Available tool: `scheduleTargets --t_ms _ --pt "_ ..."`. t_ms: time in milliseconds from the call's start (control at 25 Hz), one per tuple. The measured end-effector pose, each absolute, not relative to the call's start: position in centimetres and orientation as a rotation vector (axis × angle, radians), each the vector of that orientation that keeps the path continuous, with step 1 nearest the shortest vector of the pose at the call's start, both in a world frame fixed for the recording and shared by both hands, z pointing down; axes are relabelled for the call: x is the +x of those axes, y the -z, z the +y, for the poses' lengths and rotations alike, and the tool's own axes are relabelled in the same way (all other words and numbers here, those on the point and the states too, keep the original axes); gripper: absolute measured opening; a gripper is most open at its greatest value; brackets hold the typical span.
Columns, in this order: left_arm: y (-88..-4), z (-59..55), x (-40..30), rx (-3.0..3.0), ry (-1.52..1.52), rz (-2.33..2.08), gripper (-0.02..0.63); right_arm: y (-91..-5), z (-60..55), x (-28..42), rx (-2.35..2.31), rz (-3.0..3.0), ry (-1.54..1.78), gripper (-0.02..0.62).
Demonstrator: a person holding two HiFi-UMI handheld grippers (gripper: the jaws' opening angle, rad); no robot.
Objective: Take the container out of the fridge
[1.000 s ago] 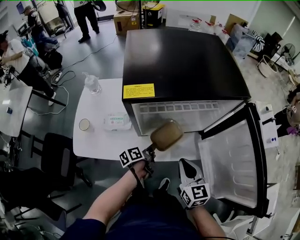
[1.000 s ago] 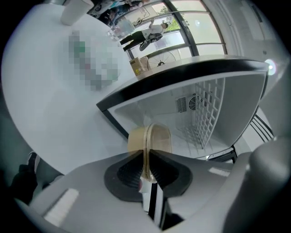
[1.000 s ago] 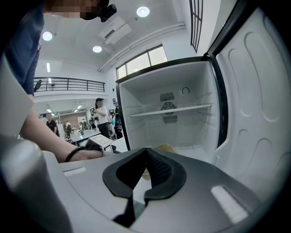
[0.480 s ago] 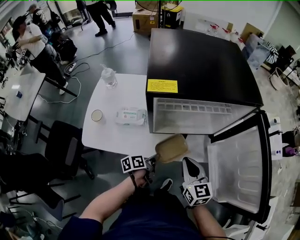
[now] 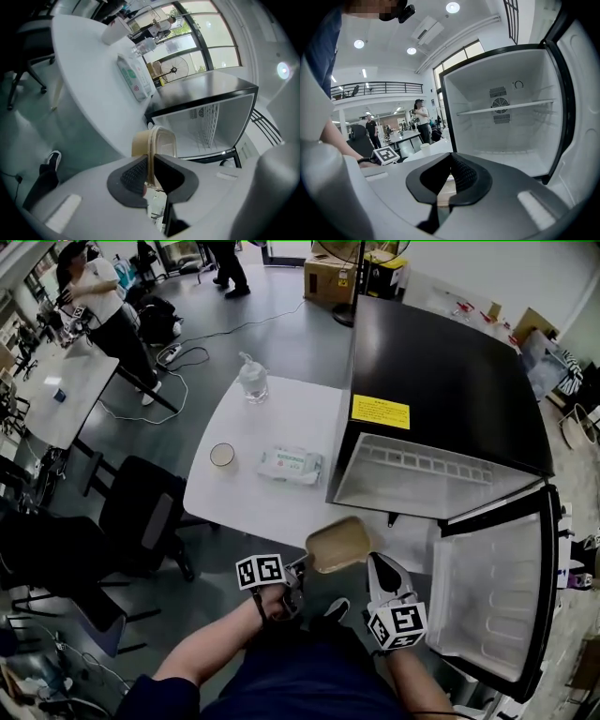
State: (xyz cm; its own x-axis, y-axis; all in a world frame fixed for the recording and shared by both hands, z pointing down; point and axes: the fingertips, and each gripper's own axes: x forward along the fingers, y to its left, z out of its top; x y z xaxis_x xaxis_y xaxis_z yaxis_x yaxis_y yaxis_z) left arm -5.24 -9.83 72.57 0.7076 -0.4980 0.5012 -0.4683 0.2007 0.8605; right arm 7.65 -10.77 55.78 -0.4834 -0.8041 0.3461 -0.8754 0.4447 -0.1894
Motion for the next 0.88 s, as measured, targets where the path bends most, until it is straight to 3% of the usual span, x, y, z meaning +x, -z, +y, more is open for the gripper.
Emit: scheduleTargets --t_ms 880 --pt "-73.3 -12.6 -19.2 1.340 0.160 -1.048 0.044 -55.7 -13.6 0.0 1.332 -2.544 -0.496 0.006"
